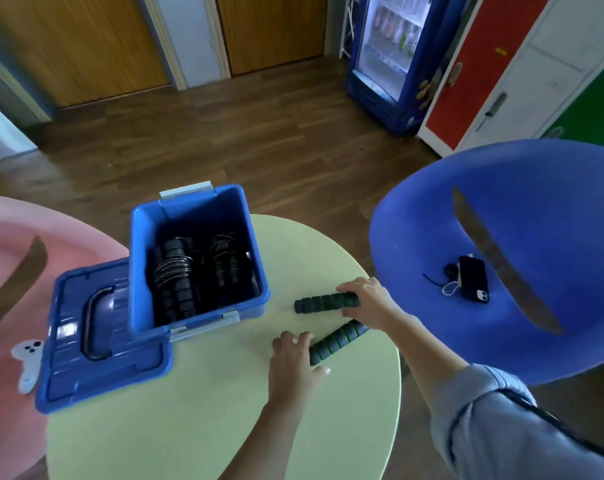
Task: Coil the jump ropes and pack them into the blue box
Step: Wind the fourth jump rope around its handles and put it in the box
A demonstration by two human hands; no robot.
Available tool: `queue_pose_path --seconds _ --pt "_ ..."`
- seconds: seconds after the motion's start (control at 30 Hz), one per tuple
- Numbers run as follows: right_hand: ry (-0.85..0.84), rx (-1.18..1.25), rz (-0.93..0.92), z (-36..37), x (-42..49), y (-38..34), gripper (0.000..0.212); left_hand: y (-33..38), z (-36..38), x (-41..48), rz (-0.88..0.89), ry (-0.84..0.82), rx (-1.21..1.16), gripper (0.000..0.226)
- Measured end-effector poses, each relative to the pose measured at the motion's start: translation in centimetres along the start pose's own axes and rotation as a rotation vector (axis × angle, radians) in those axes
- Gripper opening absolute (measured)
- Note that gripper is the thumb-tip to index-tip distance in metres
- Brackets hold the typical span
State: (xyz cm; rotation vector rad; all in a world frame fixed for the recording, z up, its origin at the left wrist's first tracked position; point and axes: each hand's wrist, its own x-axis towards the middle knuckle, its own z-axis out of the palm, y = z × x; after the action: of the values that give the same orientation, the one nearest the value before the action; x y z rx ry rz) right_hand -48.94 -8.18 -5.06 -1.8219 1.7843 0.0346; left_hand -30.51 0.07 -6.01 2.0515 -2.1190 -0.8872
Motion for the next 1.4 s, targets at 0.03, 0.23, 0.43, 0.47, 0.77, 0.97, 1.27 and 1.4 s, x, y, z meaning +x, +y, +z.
queue_pose_path --seconds 0.03,0.23,0.43,0.47,0.77,0.97,1.27,1.4 --pt "0.001 -0.011 -0.012 0.2 0.1 0.3 0.055 -0.1 0.3 0.1 0.003 0.022 0.007 0.058" --pt "0.029 0.068 -0.049 0.9 0.0 1.4 0.037 -0.7 0.8 -0.2 0.017 0.092 -0.17 0.04" --pt "-0.166 0.389 -0.03 -1.8 -2.8 1.9 0.017 0.1 -3.1 -1.6 0.047 0.008 -0.585 0.016" --pt "-0.224 0.457 -0.018 -2.6 -3.5 1.7 0.016 0.3 -4.0 -2.0 0.037 -0.011 -0.663 0.014" --pt "-0.484 0.891 -0.076 -6.6 -11.1 -3.2 0.028 1.5 -12.1 -7.6 0.004 -0.048 -1.032 0.031" --pt "-0.558 0.97 -0.179 -7.7 -15.3 -8.8 0.02 0.3 -15.8 -11.5 0.034 -0.001 -1.071 0.041" --pt "-0.53 0.835 -0.336 -8.9 -19.7 -17.4 0.012 -3.1 -21.2 -15.6 0.072 0.105 -1.088 0.044" --pt "-0.519 0.858 -0.389 -8.0 -20.8 -20.8 0.01 -5.5 -23.4 -17.1 0.06 0.148 -1.138 0.031"
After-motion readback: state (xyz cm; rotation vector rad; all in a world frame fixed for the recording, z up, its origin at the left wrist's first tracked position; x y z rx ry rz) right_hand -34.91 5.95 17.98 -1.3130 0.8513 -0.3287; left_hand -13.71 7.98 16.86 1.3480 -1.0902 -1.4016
